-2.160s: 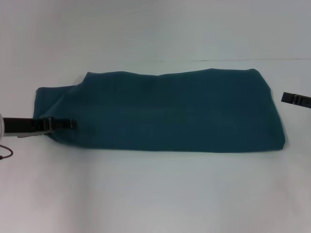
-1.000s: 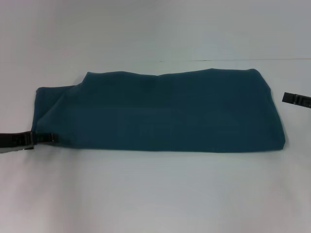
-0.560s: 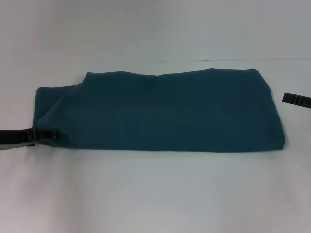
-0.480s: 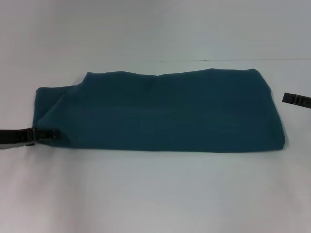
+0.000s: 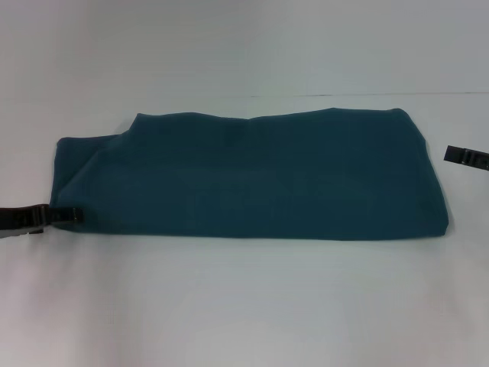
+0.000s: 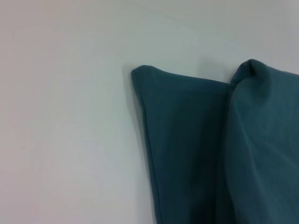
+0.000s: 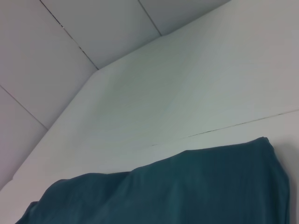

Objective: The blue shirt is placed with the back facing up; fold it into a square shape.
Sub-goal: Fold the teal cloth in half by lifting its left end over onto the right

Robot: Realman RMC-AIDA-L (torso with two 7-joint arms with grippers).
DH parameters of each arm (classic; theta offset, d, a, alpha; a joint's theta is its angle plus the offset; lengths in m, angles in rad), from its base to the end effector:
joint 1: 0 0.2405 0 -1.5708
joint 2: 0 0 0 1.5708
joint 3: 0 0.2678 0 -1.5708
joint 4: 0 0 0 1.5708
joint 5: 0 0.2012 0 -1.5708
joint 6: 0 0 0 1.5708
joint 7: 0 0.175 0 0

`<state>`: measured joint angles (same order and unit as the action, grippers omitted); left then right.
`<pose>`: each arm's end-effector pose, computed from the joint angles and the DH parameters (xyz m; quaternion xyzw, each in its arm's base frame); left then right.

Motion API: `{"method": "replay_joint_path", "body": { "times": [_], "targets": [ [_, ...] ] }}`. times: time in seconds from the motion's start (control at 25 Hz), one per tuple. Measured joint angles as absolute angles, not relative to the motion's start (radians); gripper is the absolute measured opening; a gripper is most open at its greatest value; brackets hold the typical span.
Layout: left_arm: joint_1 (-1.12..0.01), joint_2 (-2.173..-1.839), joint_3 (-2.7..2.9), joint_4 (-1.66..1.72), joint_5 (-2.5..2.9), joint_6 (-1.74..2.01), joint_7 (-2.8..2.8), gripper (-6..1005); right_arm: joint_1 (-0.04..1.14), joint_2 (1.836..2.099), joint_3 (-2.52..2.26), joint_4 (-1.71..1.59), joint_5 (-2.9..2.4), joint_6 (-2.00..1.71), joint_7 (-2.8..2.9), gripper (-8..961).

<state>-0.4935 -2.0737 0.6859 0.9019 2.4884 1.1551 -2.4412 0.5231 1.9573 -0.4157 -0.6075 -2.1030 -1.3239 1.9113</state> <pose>-0.3557 0.3735 0.0193 -0.7197 -0.6159 -0.0749 0.3116 0.3356 0.3799 0.0489 -0.7710 0.5144 0.2635 0.2673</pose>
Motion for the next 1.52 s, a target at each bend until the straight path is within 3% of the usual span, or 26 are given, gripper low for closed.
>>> {"method": "replay_joint_path", "body": {
  "times": [1.16, 1.52],
  "targets": [
    [-0.551, -2.1, 0.706, 0.898, 2.478, 1.165, -2.412, 876, 0.512, 1.958, -0.416, -0.607, -2.103, -1.325, 1.912, 826],
    [-0.528, -2.094, 0.699, 0.9, 2.477, 1.168, -2.412, 854, 0.508, 1.963, -0.416, -0.607, -2.103, -1.323, 1.906, 826]
  ]
}}
